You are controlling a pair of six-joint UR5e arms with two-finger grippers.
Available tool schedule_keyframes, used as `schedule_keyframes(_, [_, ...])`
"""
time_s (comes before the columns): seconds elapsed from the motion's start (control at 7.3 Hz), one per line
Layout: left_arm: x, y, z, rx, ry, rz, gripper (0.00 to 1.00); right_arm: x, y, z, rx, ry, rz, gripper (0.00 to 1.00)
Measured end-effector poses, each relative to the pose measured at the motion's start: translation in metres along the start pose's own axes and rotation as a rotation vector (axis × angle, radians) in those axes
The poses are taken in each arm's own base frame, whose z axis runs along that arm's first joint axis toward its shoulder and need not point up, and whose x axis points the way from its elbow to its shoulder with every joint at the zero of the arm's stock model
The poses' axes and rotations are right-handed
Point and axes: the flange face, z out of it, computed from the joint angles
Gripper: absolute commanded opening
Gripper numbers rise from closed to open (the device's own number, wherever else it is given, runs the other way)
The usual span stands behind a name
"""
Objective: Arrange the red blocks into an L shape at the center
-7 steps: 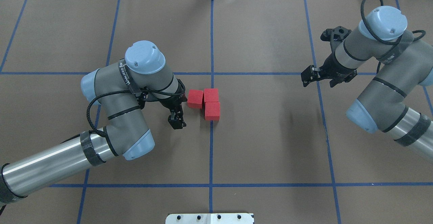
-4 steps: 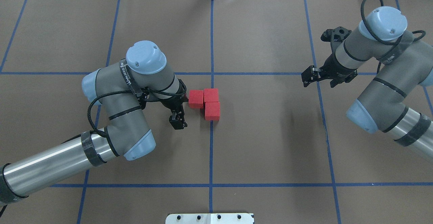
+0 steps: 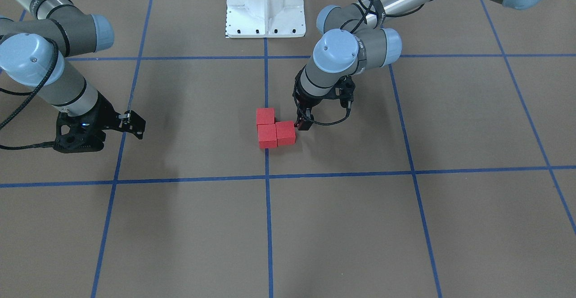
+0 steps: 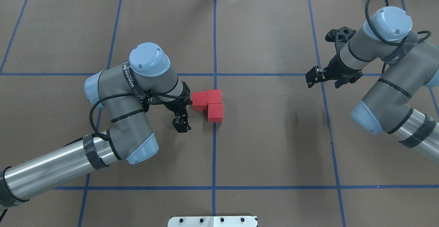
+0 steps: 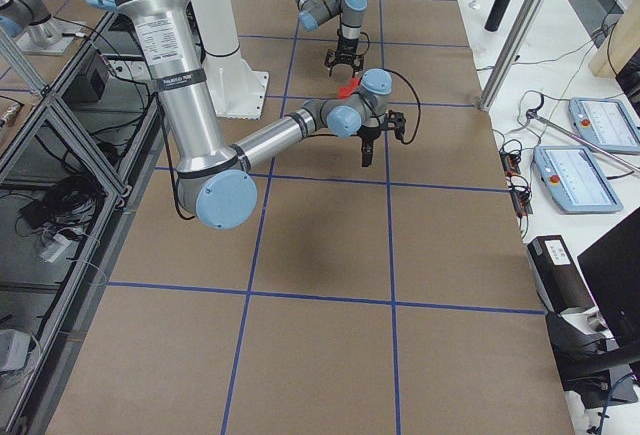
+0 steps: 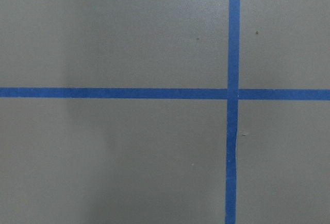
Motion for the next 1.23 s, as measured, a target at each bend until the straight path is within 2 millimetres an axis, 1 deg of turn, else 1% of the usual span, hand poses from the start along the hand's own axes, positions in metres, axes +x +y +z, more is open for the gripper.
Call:
schedule_keyframes(0.68, [-0.001, 0.002, -0.002, -0.005, 0.002, 0.003, 1.0, 0.0, 0.0, 0.0, 0.0, 0.0, 0.0, 1.0])
schedule_keyframes(1.1, [0.003, -0.007, -0.004, 0.0, 0.007, 0.009, 1.0, 0.0, 0.0, -0.001, 0.001, -0.001, 0.0, 1.0])
schedule_keyframes(1.23, [0.008, -0.014, -0.008, 0.001, 0.012, 0.007, 1.0, -0.001, 0.0, -0.001, 0.002, -0.002, 0.0, 1.0])
